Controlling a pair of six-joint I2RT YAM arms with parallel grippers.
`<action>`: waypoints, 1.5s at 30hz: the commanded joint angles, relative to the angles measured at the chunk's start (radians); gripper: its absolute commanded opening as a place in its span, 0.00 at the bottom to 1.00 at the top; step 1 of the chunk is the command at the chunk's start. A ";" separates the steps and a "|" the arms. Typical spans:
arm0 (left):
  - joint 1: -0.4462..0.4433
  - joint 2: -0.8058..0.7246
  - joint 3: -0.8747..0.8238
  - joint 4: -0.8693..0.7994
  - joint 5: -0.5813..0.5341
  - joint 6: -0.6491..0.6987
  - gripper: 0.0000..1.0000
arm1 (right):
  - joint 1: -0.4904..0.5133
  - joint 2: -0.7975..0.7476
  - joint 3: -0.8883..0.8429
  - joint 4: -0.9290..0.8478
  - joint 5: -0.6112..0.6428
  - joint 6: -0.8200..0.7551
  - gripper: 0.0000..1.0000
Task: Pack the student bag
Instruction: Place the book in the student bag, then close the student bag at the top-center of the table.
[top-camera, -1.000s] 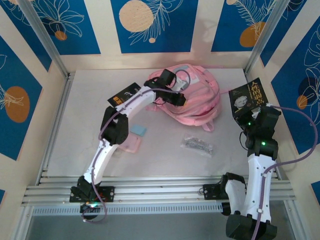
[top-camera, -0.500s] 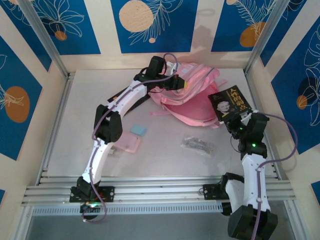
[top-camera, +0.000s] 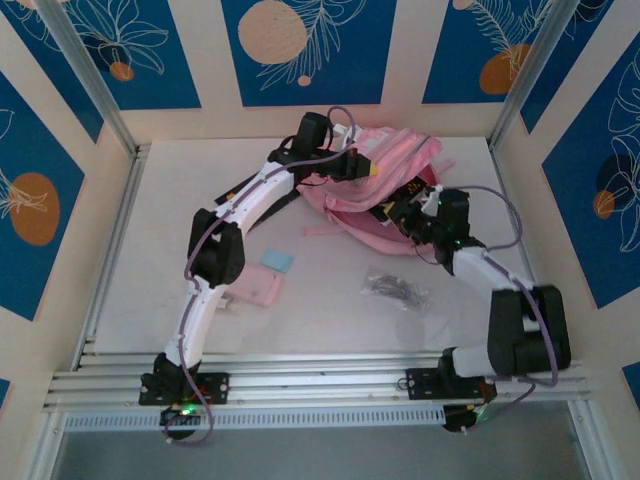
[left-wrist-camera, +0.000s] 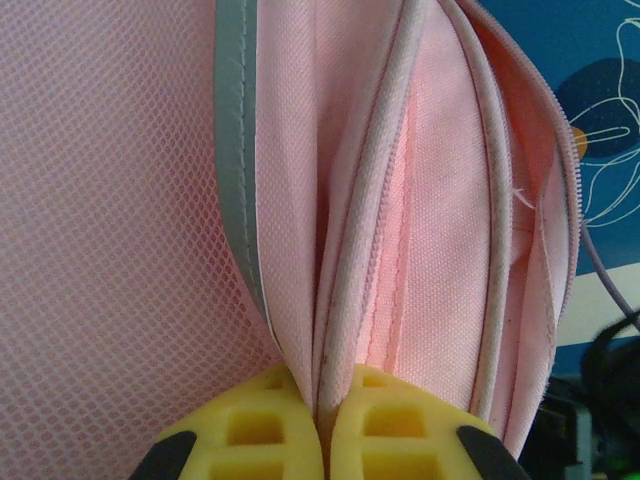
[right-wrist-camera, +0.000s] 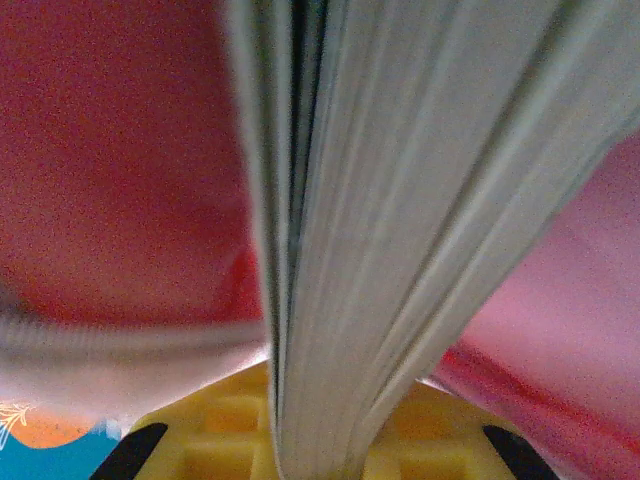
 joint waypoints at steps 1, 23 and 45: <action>0.003 -0.113 -0.006 0.113 0.079 -0.001 0.00 | 0.016 0.130 0.121 0.212 -0.101 -0.009 0.00; 0.012 -0.131 -0.151 0.198 0.005 -0.009 0.00 | -0.040 0.103 0.296 -0.674 0.247 -0.241 0.73; 0.220 -0.332 -0.438 0.006 -0.526 0.281 0.90 | 0.176 -0.296 0.220 -0.826 0.423 -0.277 0.89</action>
